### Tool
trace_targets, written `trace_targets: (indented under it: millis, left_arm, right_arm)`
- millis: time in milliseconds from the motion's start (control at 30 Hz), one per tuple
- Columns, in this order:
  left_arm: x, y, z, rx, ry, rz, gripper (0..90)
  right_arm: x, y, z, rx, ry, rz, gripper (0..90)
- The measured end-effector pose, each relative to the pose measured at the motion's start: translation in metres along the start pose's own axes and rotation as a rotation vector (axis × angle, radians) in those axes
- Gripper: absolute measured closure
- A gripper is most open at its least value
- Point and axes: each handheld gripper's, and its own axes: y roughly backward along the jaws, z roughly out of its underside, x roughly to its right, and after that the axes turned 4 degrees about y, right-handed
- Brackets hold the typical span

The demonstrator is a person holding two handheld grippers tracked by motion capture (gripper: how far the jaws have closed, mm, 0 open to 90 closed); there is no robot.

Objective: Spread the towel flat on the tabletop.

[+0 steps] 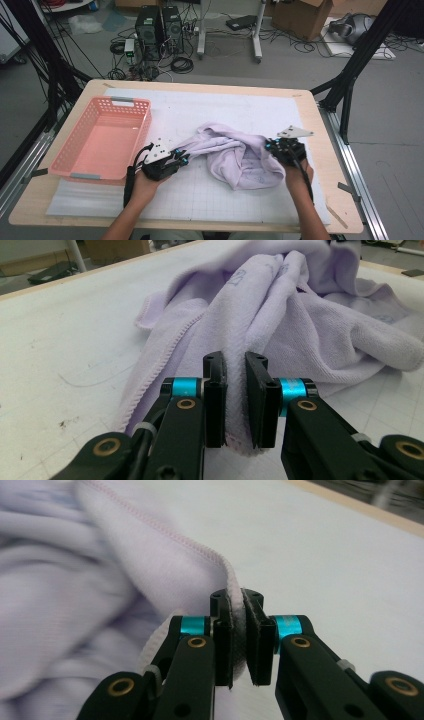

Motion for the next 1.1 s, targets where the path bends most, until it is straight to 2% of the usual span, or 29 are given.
trace_targets:
  millis: [33, 67, 100, 133, 167, 233, 267, 300, 333, 367, 433, 467, 500, 533, 567, 600, 633, 667, 700, 733, 767, 800, 833, 867, 900, 933, 967, 1033, 1100]
  left_arm:
    - [0.0, 0.0, 0.0, 0.0, 0.0, 0.001, 79.1]
    - [0.0, 0.0, 0.0, 0.003, 0.002, 0.001, 79.1]
    - [0.0, 0.0, 0.0, 0.003, 0.002, 0.001, 79.1]
    - [0.0, 0.0, 0.0, 0.006, 0.002, 0.002, 79.1]
    - [-0.001, 0.001, 0.0, 0.01, 0.003, -0.001, 79.1]
    - [-0.002, 0.001, 0.0, 0.011, 0.006, -0.004, 79.1]
    - [-0.002, 0.002, 0.0, 0.009, 0.007, -0.006, 79.1]
    - [-0.004, 0.003, 0.0, 0.011, 0.012, -0.017, 79.1]
    - [-0.004, 0.003, 0.0, 0.011, 0.012, -0.017, 79.1]
    - [-0.004, 0.004, 0.0, 0.011, 0.014, -0.023, 79.1]
    - [-0.007, 0.006, 0.0, 0.022, 0.02, -0.034, 79.1]
    - [-0.009, 0.007, 0.0, 0.03, 0.028, -0.043, 79.2]
    - [-0.011, 0.008, 0.0, 0.037, 0.037, -0.048, 79.2]
    - [-0.012, 0.01, 0.0, 0.041, 0.046, -0.05, 79.2]
    - [-0.014, 0.01, 0.0, 0.045, 0.049, -0.054, 79.1]
    - [-0.015, 0.011, 0.0, 0.047, 0.053, -0.056, 79.1]
    - [-0.015, 0.011, 0.0, 0.049, 0.056, -0.059, 79.1]
    - [-0.015, 0.011, 0.0, 0.048, 0.054, -0.059, 79.1]
    - [-0.015, 0.011, 0.0, 0.048, 0.054, -0.059, 79.1]
    - [-0.014, 0.011, 0.0, 0.045, 0.05, -0.056, 79.1]
    - [-0.014, 0.01, 0.0, 0.043, 0.046, -0.056, 79.1]
    - [-0.014, 0.01, 0.0, 0.043, 0.046, -0.056, 79.1]
    - [-0.014, 0.01, 0.0, 0.04, 0.045, -0.056, 79.1]
    - [-0.014, 0.01, 0.0, 0.04, 0.046, -0.056, 79.1]
    - [-0.014, 0.01, 0.0, 0.038, 0.045, -0.057, 79.0]
    - [-0.014, 0.01, 0.0, 0.038, 0.045, -0.057, 79.1]
    - [-0.014, 0.01, 0.0, 0.039, 0.043, -0.055, 79.1]
    - [-0.013, 0.01, 0.001, 0.037, 0.042, -0.053, 79.1]
    - [-0.013, 0.009, 0.001, 0.034, 0.037, -0.053, 79.1]
  right_arm:
    - [0.0, 0.0, 0.0, 0.0, 0.0, 0.0, 83.6]
    - [0.018, 0.006, 0.006, -0.012, -0.038, 0.055, 83.6]
    - [0.026, 0.009, 0.009, -0.019, -0.068, 0.069, 83.6]
    - [0.026, 0.009, 0.009, -0.019, -0.068, 0.069, 83.6]
    - [0.037, 0.013, 0.018, -0.038, -0.095, 0.111, 83.5]
    - [0.041, 0.015, 0.023, -0.052, -0.104, 0.129, 83.6]
    - [0.048, 0.018, 0.034, -0.089, -0.109, 0.173, 83.5]
    - [0.053, 0.02, 0.041, -0.103, -0.125, 0.183, 83.5]
    - [0.053, 0.02, 0.041, -0.103, -0.125, 0.183, 83.5]
    - [0.058, 0.024, 0.055, -0.138, -0.139, 0.213, 83.5]
    - [0.06, 0.025, 0.061, -0.16, -0.138, 0.227, 83.4]
    - [0.06, 0.028, 0.07, -0.214, -0.106, 0.281, 82.2]
    - [0.06, 0.028, 0.07, -0.214, -0.106, 0.281, 82.2]
    - [0.06, 0.029, 0.072, -0.222, -0.109, 0.285, 79.5]
    - [0.056, 0.032, 0.071, -0.201, -0.112, 0.303, 66.2]
    - [0.056, 0.032, 0.071, -0.201, -0.112, 0.303, 66.2]
    - [0.051, 0.036, 0.063, -0.132, -0.103, 0.28, 59.2]
    - [0.046, 0.037, 0.057, -0.102, -0.088, 0.278, 56.0]
    - [0.046, 0.037, 0.057, -0.102, -0.088, 0.278, 56.0]
    - [0.036, 0.036, 0.045, -0.048, -0.068, 0.23, 52.2]
    - [0.031, 0.032, 0.038, -0.033, -0.052, 0.192, 51.5]
    - [0.031, 0.032, 0.038, -0.033, -0.052, 0.192, 51.5]
    - [0.024, 0.027, 0.033, -0.033, -0.038, 0.155, 51.0]
    - [0.017, 0.02, 0.028, -0.036, -0.022, 0.104, 49.9]
    - [0.005, 0.003, 0.022, -0.042, -0.009, -0.002, 48.0]
    - [0.005, 0.003, 0.022, -0.042, -0.009, -0.002, 48.0]
    - [-0.006, -0.014, 0.019, -0.06, 0.002, -0.071, 44.1]
    - [-0.013, -0.03, 0.019, -0.106, -0.009, -0.139, 41.7]
    - [-0.019, -0.041, 0.019, -0.139, 0.014, -0.187, 43.3]
